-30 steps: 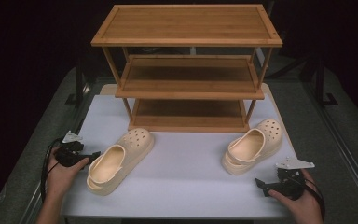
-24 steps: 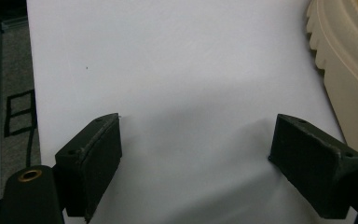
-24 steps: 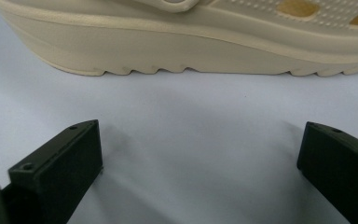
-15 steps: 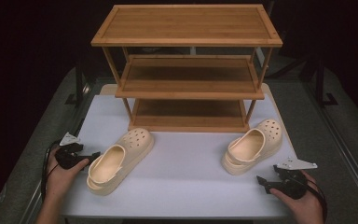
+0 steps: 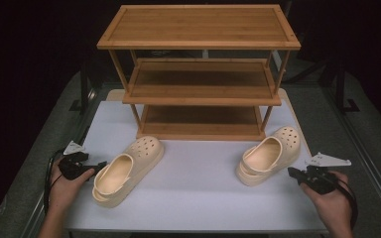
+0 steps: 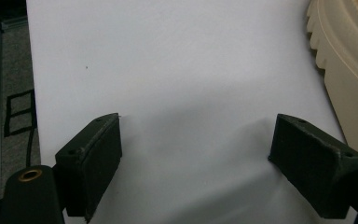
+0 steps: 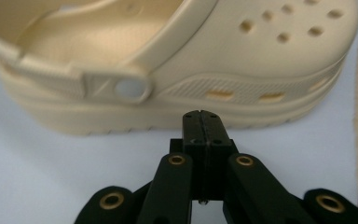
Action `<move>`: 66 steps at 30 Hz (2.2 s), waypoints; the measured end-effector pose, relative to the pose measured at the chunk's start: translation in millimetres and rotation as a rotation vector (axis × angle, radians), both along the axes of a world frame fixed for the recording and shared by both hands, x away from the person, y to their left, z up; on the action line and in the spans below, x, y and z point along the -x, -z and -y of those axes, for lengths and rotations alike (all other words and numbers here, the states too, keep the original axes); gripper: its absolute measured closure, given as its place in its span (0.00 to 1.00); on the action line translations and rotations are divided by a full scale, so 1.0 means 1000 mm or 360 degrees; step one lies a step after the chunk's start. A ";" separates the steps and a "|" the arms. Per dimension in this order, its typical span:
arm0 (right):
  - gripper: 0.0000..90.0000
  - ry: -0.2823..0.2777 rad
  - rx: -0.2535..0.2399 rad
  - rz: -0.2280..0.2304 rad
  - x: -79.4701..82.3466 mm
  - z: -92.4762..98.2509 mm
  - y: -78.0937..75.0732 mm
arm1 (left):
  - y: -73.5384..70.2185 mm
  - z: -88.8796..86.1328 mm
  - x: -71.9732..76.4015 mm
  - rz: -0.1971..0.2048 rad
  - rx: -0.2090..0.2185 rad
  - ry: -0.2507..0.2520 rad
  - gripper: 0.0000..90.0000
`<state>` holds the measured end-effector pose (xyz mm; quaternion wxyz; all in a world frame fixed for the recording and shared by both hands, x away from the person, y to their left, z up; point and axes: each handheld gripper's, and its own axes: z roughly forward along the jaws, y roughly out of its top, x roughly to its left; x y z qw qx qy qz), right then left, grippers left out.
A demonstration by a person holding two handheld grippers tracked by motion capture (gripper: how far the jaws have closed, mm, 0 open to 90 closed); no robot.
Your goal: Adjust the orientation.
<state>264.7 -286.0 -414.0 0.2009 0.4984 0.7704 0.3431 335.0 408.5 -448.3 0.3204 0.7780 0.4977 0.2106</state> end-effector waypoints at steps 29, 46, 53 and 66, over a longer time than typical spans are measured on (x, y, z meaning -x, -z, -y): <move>1.00 0.0289 -0.0087 -0.0172 -0.157 0.067 -0.013 | 0.000 0.000 0.000 -0.0001 0.0004 -0.0004 0.17; 1.00 0.0224 -0.0058 -0.0294 -0.167 0.062 0.008 | 0.000 0.000 0.000 -0.0001 0.0002 -0.0004 0.17; 1.00 0.0152 -0.0030 -0.0291 -0.163 0.054 0.007 | 0.000 0.000 0.000 -0.0001 0.0002 -0.0004 0.17; 1.00 0.0043 -0.0001 -0.0286 -0.144 0.033 0.007 | 0.000 0.000 0.000 -0.0002 0.0000 -0.0003 0.17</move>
